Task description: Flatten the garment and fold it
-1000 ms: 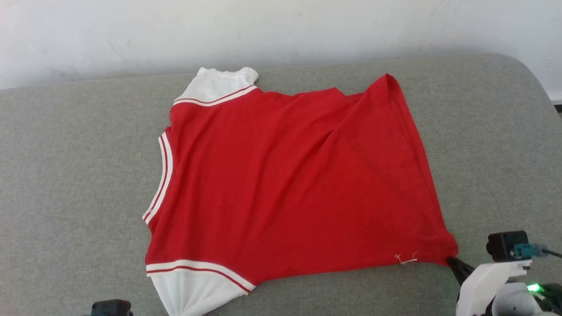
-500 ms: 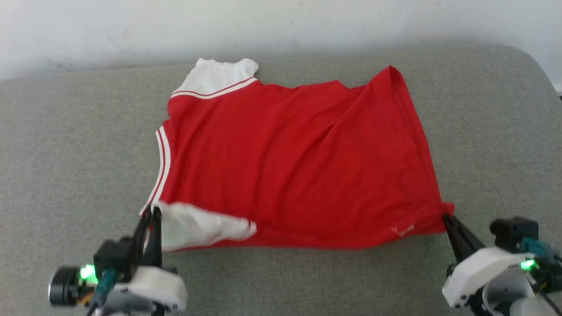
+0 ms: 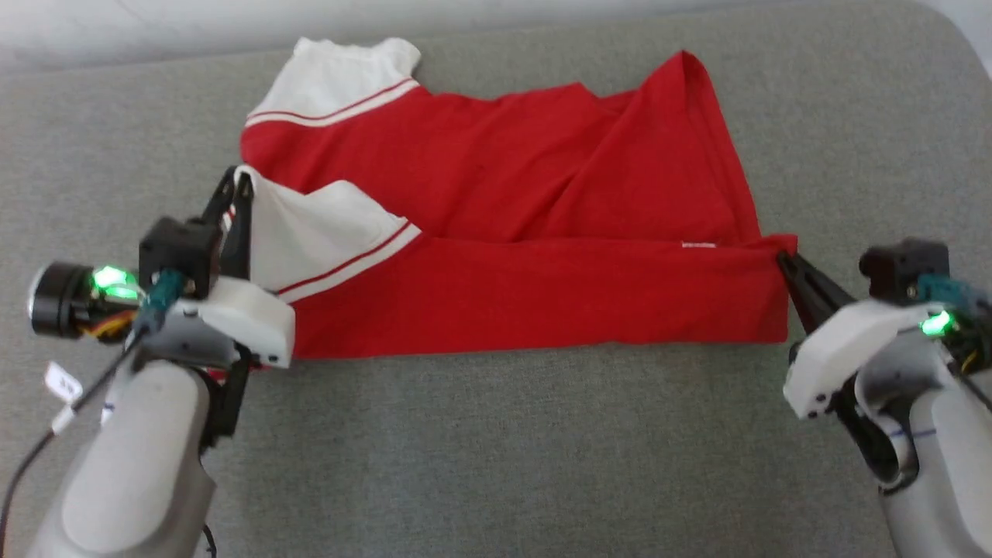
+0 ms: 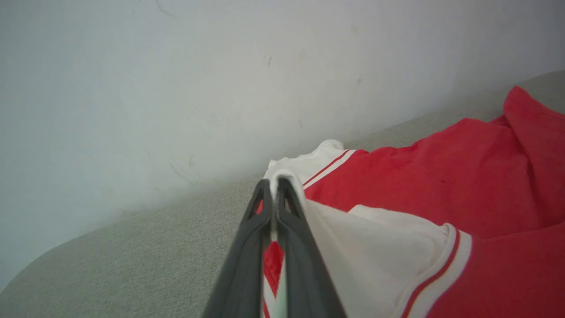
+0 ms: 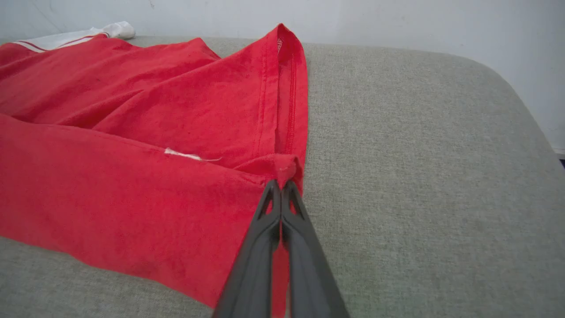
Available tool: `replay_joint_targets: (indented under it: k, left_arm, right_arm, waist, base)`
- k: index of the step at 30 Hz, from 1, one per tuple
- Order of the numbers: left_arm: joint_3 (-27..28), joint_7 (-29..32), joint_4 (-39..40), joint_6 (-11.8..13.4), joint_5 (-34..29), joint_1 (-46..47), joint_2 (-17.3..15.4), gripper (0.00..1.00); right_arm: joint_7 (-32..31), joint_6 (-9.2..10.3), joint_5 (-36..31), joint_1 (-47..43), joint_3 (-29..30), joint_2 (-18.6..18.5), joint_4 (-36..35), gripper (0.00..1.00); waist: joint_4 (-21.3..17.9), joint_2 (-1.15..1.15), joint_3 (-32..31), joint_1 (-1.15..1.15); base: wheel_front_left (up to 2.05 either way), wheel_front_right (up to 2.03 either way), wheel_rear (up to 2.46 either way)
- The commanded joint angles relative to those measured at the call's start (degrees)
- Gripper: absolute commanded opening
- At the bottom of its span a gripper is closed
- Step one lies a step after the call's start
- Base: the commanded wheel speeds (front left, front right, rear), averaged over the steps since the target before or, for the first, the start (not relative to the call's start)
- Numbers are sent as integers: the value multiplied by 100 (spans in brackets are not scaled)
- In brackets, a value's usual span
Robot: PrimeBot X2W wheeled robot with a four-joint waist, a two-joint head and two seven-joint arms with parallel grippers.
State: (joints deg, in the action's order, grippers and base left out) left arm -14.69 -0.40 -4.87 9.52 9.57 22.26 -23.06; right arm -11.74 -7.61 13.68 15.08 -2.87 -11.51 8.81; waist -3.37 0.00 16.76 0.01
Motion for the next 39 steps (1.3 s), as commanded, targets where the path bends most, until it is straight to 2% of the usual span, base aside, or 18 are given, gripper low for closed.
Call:
replay_joint_targets:
  k: [1, 4, 11, 16, 17, 18, 20, 24, 27, 30, 34, 39]
  left_arm:
    - [8, 118, -90, -50, 1, 158, -66, 0]
    - [18, 563, -321, -164, 116, 404, -130, 0]
    - [-3, 2166, -631, -530, 762, 380, -198, 0]
    - [26, 3001, -442, -583, 1181, 110, -208, 2]
    - [50, 3010, -375, -530, 1188, 76, -204, 53]
    - [88, 2926, -309, -464, 1160, 55, -207, 100]
    - [180, 2606, -216, -281, 1049, 17, -188, 100]
    - [339, 1659, -30, 76, 803, -166, -72, 100]
    - [427, 875, 104, 343, 624, -425, 49, 100]
    - [478, 402, 261, 585, 569, -822, 212, 100]
    - [515, 228, 434, 834, 609, -1386, 383, 100]
    - [716, 454, 612, 1227, 798, -2014, 560, 100]
  right_arm:
    - [-119, 12, 58, 204, -60, -56, 54, 0]
    - [-499, 12, 213, 571, -238, -162, 182, 0]
    - [-1691, 12, 732, 1245, -672, -468, 505, 0]
    - [-2504, 12, 1039, 1423, -822, -634, 583, 0]
    - [-2565, 12, 1074, 1424, -791, -639, 575, 4]
    - [-2612, 12, 1112, 1408, -761, -625, 562, 31]
    - [-2593, 12, 1170, 1340, -700, -590, 496, 100]
    - [-2010, 12, 1152, 1094, -438, -423, 323, 100]
    - [-1245, 12, 1042, 804, -198, -214, 188, 100]
    - [-475, 12, 849, 427, 76, 51, 85, 100]
    - [397, 12, 618, -90, 338, 441, -74, 100]
    - [1371, 12, 224, -562, 403, 689, -197, 100]
  waist:
    - [-159, 0, 326, -1]
    - [-213, 0, 519, -1]
    - [-248, 0, 727, -1]
    - [-175, 0, 669, -1]
    - [-154, 0, 643, -1]
    - [-134, 0, 610, -1]
    - [-99, 0, 522, -1]
    - [-60, 0, 271, -1]
    - [-55, 0, 55, -1]
    - [-66, 0, -127, -1]
    - [-118, 0, -295, -1]
    - [-250, 0, -393, -1]
  base:
    - [0, 0, 0]
    - [0, 0, 0]
    - [0, 0, 0]
    - [0, 0, 0]
    - [0, 0, 0]
    - [0, 0, 0]
    - [0, 0, 0]
    - [0, 0, 0]
    - [0, 0, 0]
    - [0, 0, 0]
    - [0, 0, 0]
    - [0, 0, 0]
